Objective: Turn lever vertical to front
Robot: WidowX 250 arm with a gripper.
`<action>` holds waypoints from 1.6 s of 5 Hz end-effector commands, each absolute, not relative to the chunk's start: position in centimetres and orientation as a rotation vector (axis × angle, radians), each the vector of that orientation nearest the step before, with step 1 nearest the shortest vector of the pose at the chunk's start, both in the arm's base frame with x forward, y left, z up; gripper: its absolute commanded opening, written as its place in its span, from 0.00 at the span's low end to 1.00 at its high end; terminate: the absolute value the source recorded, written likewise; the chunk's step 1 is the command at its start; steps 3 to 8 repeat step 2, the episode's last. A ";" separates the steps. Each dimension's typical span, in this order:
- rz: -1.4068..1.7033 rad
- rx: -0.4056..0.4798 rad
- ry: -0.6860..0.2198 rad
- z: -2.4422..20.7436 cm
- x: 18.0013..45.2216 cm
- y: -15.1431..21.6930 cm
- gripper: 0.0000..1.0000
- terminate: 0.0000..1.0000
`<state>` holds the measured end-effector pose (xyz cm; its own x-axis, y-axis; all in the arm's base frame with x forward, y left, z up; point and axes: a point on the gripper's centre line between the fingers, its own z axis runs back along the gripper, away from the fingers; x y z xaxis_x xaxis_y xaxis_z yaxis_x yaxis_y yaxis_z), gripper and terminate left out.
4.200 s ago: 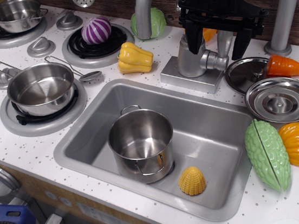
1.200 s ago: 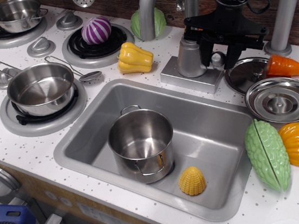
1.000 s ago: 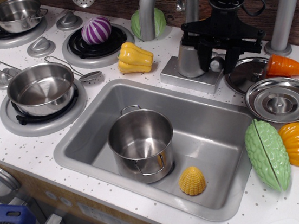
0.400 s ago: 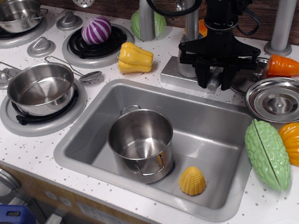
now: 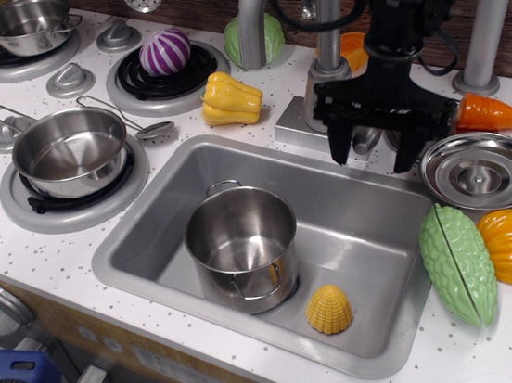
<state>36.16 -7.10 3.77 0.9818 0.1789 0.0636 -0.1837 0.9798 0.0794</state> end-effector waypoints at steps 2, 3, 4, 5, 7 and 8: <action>0.202 0.137 -0.143 9.9 35.0 -7.7 1.00 1.00; 0.202 0.137 -0.143 9.9 35.0 -7.7 1.00 1.00; 0.202 0.137 -0.143 9.9 35.0 -7.7 1.00 1.00; 0.202 0.137 -0.143 9.9 35.0 -7.7 1.00 1.00; 0.202 0.137 -0.143 9.9 35.0 -7.7 1.00 1.00; 0.202 0.137 -0.143 9.9 35.0 -7.7 1.00 1.00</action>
